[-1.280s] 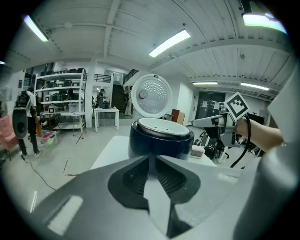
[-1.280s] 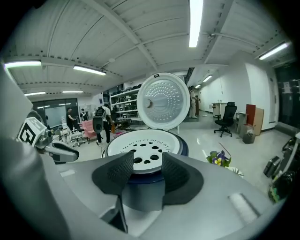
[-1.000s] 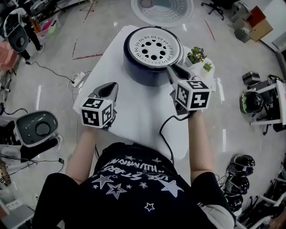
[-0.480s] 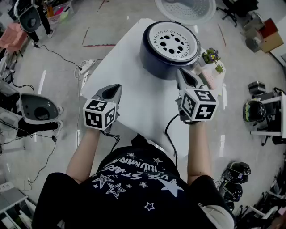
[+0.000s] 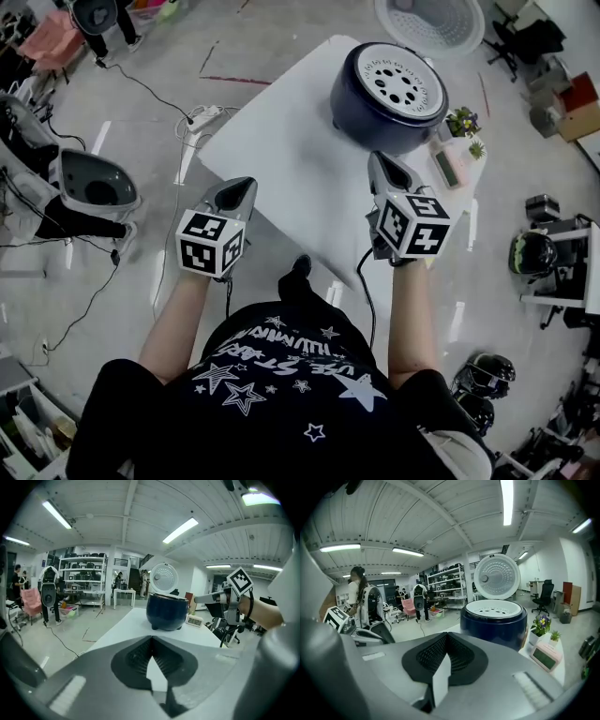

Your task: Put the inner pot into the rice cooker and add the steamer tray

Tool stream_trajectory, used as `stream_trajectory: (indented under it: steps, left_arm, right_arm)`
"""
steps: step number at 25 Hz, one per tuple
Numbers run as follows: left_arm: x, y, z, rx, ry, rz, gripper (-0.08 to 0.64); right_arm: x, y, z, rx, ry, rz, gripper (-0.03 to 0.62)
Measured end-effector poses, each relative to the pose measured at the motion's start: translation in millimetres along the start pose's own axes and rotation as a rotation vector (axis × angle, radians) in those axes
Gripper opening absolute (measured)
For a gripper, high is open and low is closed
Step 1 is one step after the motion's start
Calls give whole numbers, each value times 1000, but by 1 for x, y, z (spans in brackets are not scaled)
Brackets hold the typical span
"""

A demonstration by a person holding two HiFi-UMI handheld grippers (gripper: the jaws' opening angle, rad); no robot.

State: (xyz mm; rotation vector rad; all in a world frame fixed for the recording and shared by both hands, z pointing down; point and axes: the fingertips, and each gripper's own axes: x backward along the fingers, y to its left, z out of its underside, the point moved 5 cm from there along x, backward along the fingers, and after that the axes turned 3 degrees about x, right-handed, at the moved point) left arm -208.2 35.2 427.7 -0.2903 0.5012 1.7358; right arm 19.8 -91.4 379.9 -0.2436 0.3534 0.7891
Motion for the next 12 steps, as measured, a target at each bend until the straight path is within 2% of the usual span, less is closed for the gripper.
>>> stream_trajectory:
  steps: [7, 12]
  left_arm:
    - [59, -5, -10, 6, -36, -46, 0]
    - [93, 7, 23, 20, -54, -39, 0]
  right_arm:
    - [30, 45, -17, 4, -11, -75, 29]
    - [40, 91, 17, -71, 2, -123, 29]
